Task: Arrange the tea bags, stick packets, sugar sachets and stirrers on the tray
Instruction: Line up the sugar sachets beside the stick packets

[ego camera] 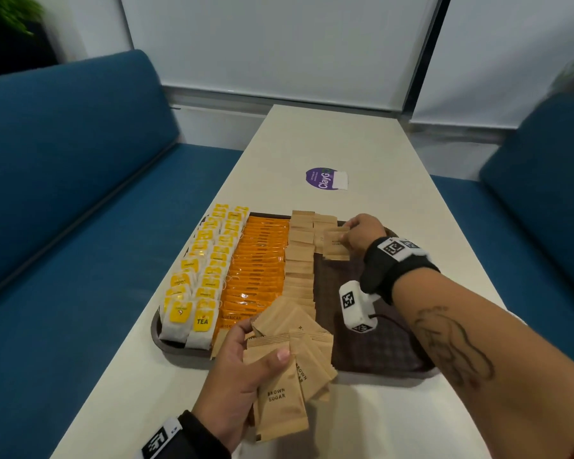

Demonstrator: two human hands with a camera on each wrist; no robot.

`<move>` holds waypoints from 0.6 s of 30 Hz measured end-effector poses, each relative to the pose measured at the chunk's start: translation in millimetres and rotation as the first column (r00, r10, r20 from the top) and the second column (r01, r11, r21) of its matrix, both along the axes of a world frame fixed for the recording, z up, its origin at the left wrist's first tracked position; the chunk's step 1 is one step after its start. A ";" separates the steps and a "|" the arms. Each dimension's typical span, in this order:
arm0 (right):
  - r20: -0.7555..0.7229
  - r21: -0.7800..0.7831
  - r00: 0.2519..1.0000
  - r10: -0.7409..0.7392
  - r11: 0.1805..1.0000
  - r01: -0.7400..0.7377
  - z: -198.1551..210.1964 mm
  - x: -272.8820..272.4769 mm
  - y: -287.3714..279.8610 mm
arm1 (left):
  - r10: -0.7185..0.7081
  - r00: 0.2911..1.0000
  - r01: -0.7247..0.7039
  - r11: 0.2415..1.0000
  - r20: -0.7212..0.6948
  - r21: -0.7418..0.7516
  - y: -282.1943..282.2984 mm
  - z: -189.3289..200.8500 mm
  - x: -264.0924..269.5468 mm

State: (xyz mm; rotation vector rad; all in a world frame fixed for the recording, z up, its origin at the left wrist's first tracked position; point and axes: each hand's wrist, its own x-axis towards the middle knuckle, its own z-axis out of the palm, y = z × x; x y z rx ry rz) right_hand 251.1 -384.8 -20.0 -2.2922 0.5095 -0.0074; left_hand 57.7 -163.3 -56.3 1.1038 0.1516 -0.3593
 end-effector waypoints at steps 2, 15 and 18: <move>-0.046 -0.064 0.998 0.035 0.997 -0.038 -5.6 10.8 1.2 | 0.009 1.000 -0.009 1.000 -0.006 0.006 7.8 -0.2 2.0; -0.151 -0.142 0.988 0.022 0.989 -0.043 -18.5 29.8 9.6 | 0.033 0.999 -0.033 0.999 -0.043 -0.013 27.9 -4.2 1.9; -0.058 -0.112 0.998 -0.005 0.994 -0.002 -11.9 18.1 9.5 | 0.066 0.996 -0.069 0.996 -0.056 -0.048 32.2 -4.8 1.1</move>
